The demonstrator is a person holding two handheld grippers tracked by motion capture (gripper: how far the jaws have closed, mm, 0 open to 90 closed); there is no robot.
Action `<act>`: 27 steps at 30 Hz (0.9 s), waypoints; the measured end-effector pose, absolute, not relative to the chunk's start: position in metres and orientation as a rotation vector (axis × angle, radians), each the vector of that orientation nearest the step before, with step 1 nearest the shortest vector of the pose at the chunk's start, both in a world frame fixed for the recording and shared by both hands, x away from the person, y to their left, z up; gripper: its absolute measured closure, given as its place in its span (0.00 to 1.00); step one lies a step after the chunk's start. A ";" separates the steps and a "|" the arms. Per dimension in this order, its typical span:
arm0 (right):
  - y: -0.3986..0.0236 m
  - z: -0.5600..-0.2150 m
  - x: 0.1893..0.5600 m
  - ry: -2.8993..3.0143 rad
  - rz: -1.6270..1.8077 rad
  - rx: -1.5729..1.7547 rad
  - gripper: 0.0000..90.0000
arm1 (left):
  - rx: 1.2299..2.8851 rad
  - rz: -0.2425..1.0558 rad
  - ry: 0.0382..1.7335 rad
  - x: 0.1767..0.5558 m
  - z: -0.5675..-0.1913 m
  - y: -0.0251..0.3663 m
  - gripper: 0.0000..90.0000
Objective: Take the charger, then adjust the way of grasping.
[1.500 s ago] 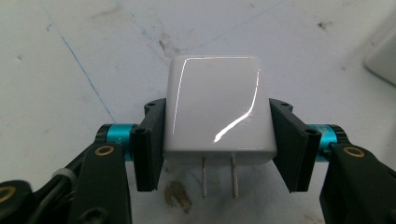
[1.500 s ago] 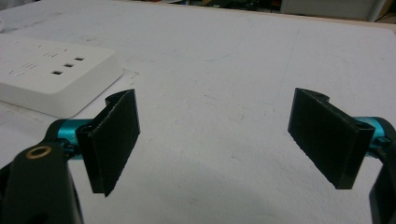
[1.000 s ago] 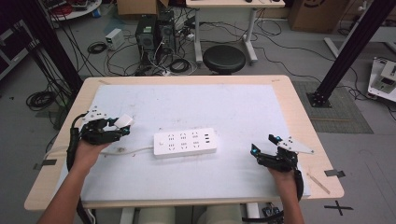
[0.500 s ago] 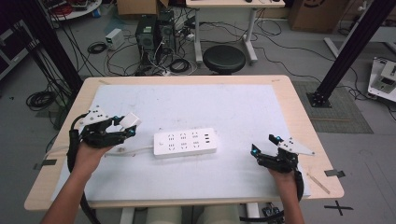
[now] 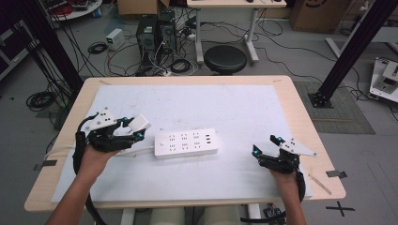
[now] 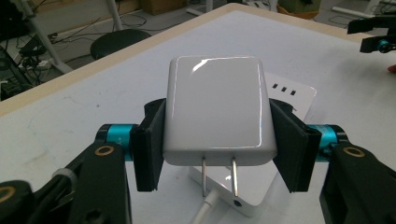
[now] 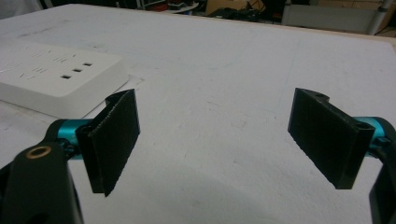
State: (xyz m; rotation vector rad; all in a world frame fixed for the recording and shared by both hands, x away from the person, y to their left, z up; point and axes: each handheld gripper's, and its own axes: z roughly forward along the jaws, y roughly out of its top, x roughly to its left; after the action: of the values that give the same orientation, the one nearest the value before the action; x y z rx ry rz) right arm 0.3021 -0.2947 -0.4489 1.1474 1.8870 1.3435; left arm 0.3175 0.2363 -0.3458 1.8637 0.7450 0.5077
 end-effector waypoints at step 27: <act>-0.292 -0.449 0.299 1.897 1.343 1.083 0.19 | 1.963 0.430 0.589 0.321 -0.351 0.209 0.47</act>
State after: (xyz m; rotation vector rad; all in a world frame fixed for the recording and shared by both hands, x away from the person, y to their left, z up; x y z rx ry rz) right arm 0.2988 -0.2922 -0.4487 1.0830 1.8969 1.3427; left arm 0.3213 0.2094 -0.3511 1.9626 0.5894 0.4301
